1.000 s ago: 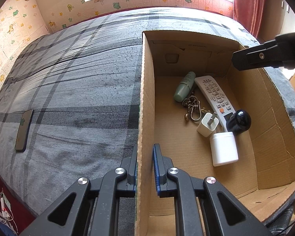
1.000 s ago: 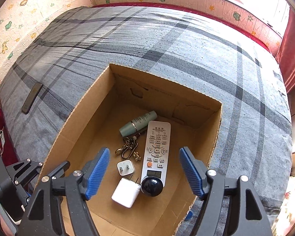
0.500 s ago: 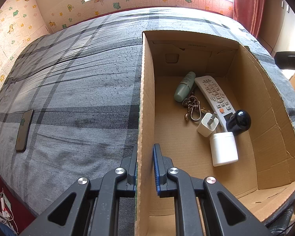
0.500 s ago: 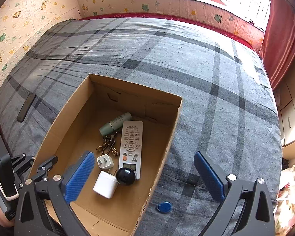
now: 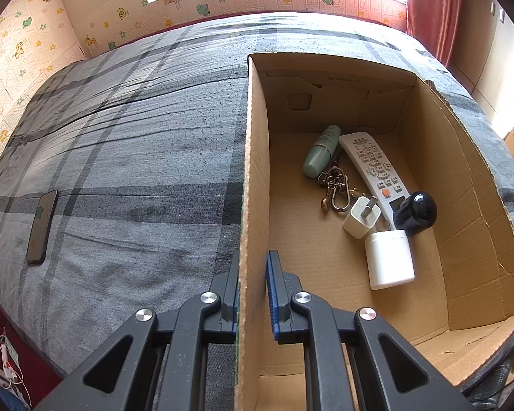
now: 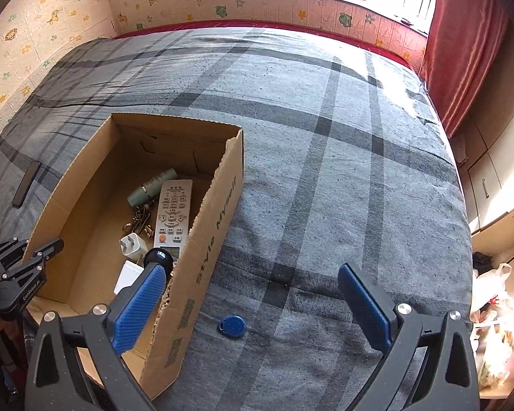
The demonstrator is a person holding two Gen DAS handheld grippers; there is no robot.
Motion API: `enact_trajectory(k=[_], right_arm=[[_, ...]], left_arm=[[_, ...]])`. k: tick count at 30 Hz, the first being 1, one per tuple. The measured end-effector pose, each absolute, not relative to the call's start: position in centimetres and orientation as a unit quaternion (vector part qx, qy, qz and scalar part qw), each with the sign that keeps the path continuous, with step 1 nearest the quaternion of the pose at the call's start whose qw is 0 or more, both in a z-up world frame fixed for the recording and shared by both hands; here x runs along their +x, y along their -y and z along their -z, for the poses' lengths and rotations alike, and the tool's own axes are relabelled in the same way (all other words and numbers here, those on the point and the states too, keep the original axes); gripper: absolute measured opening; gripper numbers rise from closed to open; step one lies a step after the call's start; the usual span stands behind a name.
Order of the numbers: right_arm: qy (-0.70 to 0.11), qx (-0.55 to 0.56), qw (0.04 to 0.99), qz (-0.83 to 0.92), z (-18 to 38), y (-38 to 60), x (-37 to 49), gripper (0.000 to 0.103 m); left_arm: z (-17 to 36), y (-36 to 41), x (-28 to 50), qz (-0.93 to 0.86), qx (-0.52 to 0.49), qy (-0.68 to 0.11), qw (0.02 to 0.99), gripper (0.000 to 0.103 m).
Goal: Organize rigid objects
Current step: 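Withdraw the right gripper from the box toward the blue key fob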
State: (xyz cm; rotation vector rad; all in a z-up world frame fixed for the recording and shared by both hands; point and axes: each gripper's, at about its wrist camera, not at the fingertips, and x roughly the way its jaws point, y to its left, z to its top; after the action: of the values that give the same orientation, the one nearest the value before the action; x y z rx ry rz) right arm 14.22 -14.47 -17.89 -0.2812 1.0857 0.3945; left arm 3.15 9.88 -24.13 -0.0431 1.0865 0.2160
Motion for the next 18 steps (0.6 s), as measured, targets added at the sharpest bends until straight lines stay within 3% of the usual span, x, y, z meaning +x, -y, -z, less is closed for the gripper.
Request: enact_trajectory(k=[18], right_arm=[[-0.539, -0.141, 0.807, -0.194, 23.1, 17.2, 12.3, 0.103]], left_arm=[[24.1, -9.8, 3.1, -0.103, -0.02, -0.516, 0.85, 0.013]])
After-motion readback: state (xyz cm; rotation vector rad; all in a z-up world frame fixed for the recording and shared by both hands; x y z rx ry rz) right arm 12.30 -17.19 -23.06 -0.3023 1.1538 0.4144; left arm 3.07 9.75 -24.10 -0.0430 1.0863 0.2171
